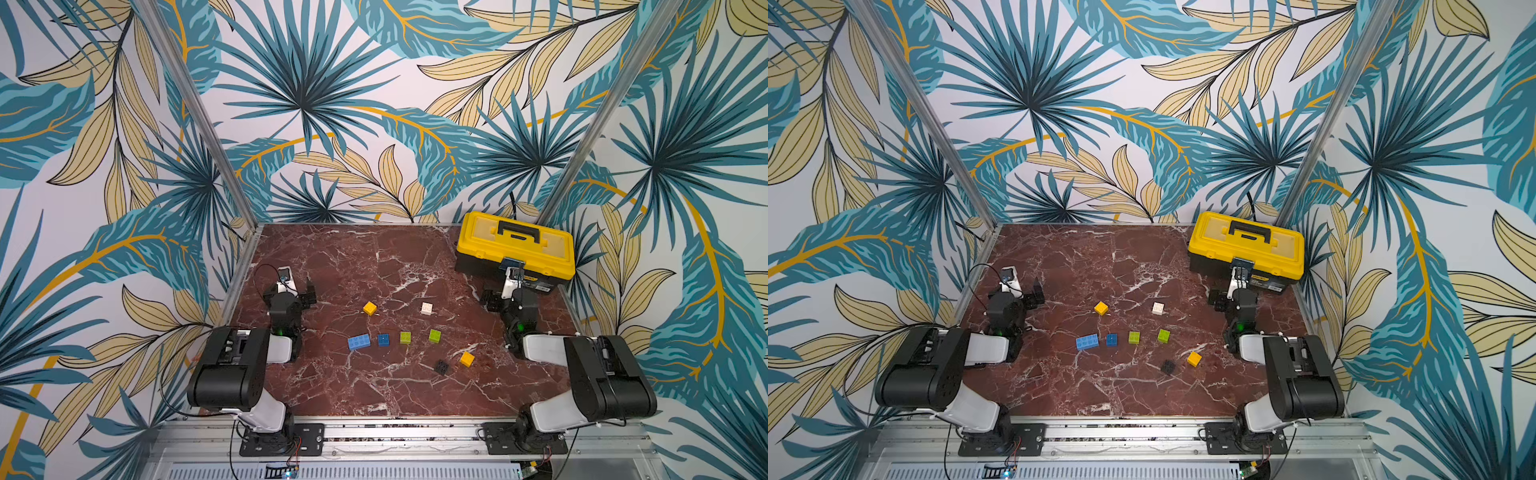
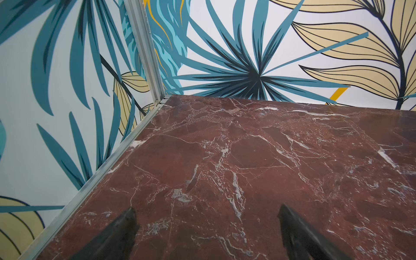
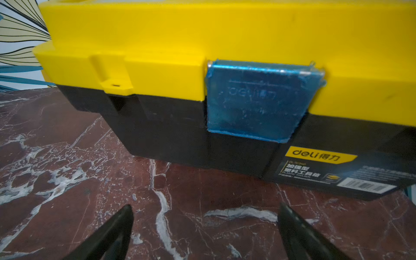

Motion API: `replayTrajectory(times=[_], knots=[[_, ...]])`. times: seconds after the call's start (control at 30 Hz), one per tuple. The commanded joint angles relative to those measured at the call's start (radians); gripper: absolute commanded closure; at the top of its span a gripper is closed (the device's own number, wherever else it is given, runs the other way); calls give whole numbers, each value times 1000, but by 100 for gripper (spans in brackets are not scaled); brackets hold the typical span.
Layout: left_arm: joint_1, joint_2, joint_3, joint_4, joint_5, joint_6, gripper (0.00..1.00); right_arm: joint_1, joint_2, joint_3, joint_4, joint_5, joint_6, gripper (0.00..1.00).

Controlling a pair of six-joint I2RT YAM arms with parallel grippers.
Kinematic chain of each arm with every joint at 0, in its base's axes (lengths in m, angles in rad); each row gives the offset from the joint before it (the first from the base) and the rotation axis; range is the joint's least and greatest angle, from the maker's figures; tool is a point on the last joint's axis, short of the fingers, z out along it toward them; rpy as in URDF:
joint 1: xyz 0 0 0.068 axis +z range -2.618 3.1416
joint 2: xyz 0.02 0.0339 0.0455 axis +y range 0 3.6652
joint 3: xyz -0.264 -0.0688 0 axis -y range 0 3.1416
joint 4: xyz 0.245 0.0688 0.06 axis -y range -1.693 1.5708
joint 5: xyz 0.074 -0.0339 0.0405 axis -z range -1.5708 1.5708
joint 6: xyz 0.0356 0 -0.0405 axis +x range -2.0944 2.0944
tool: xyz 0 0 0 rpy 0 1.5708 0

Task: Assemble the number 4 with lego
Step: Pick up the lego brick from the center of the board.

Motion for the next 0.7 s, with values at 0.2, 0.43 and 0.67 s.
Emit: replayTrajectory(times=[0.2, 0.43, 0.67], knots=[[-4, 4, -14, 25, 9, 10, 0, 5, -3, 4, -8, -27, -16, 1], [-3, 4, -13, 22, 10, 8, 0, 5, -3, 4, -7, -26, -16, 1], [6, 1, -9, 7, 35, 1, 0, 5, -6, 4, 8, -9, -23, 1]])
